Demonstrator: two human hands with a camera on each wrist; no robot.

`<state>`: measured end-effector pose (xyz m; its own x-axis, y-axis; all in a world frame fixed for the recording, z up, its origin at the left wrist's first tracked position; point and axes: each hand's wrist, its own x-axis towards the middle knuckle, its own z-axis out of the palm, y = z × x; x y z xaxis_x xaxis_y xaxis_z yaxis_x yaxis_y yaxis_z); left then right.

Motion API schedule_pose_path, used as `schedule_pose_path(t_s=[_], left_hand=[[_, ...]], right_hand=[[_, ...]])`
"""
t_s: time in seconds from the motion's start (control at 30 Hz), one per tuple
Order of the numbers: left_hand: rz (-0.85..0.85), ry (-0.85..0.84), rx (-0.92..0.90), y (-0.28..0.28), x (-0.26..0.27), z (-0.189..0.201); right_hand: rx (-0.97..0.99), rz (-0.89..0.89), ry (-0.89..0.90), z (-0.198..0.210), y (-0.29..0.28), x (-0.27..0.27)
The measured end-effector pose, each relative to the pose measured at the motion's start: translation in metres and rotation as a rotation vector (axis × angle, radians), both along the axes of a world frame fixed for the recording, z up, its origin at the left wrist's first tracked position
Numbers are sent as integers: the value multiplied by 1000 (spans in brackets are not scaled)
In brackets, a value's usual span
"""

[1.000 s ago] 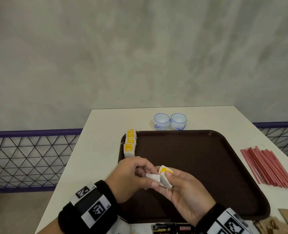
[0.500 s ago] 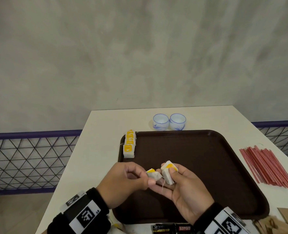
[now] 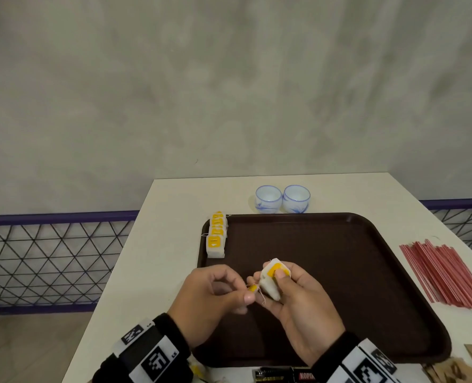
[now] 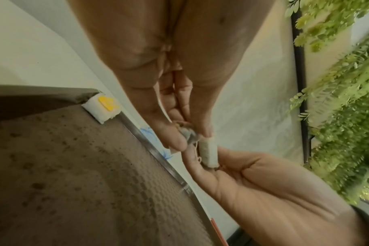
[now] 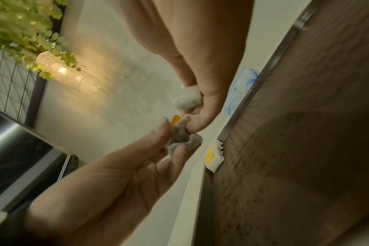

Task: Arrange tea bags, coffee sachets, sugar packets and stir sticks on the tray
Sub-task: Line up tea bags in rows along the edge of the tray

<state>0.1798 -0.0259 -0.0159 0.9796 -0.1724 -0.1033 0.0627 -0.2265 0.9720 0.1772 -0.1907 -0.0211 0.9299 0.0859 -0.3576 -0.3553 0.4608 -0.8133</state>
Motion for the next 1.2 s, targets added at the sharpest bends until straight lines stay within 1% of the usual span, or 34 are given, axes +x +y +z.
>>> schedule_pose_path(t_s=[0.07, 0.13, 0.23, 0.33, 0.43, 0.5, 0.7, 0.87, 0.93, 0.97, 1.1, 1.13, 1.17, 1.2], left_hand=[[5, 39, 14, 1, 3, -4], [-20, 64, 69, 4, 7, -9], [-67, 22, 165, 10, 15, -11], [-23, -9, 229, 19, 28, -12], [-29, -110, 480, 32, 51, -19], [-47, -112, 607, 40, 64, -22], [-69, -77, 815, 47, 103, -20], [-127, -112, 970, 39, 128, -22], [-109, -127, 975, 38, 134, -22], [-80, -141, 950, 38, 136, -22], [114, -236, 776, 36, 123, -13], [108, -247, 698, 32, 113, -7], [40, -219, 595, 27, 100, -1], [-74, -146, 471, 20, 85, 5]], right_hand=[[-44, 0, -9, -4, 4, 0], [-66, 4, -5, -5, 8, 1], [-56, 10, 15, -5, 9, 4], [-57, -5, 24, -5, 8, 6], [-66, -19, 56, -8, 6, 7], [-67, -12, 82, -9, 3, 7], [-134, 55, 93, -15, -2, 7], [-176, 69, 91, -18, -3, 8], [-184, 76, 73, -17, -3, 7], [-187, 77, 59, -16, -4, 7], [-219, 82, -3, -15, -2, 4], [-226, 82, -17, -15, -2, 5], [-229, 84, -30, -14, -1, 5], [-227, 85, -43, -13, 0, 6]])
